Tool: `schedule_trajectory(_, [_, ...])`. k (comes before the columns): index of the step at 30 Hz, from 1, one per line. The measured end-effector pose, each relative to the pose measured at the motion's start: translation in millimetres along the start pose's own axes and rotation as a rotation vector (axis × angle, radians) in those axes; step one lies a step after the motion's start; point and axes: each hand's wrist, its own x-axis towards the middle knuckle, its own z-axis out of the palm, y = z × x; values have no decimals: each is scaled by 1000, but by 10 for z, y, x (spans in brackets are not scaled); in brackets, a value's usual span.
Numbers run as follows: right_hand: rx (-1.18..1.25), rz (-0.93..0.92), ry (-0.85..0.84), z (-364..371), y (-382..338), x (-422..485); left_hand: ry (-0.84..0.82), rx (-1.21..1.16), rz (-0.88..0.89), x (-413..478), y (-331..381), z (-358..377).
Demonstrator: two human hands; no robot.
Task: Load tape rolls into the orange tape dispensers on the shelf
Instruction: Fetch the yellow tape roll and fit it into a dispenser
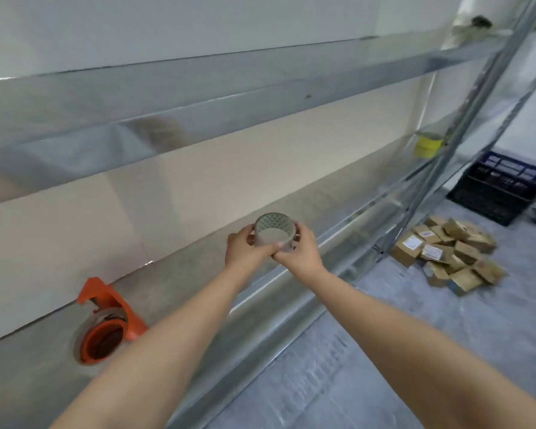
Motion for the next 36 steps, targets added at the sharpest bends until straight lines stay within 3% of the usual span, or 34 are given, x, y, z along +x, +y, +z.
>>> schedule_trajectory(9, [-65, -32, 203, -1703, 194, -108, -137, -20, 175, -250, 672, 1397])
schedule_trajectory(19, [-99, 9, 298, -3423, 638, -87, -527, -120, 343, -258, 1287, 2795])
schedule_trajectory(30, [74, 67, 292, -4432, 1228, 376, -708, -58, 442, 124, 1674, 4045])
schedule_trajectory(36, [-32, 61, 239, -4936, 1550, 1112, -724, -97, 405, 739, 1766, 4747])
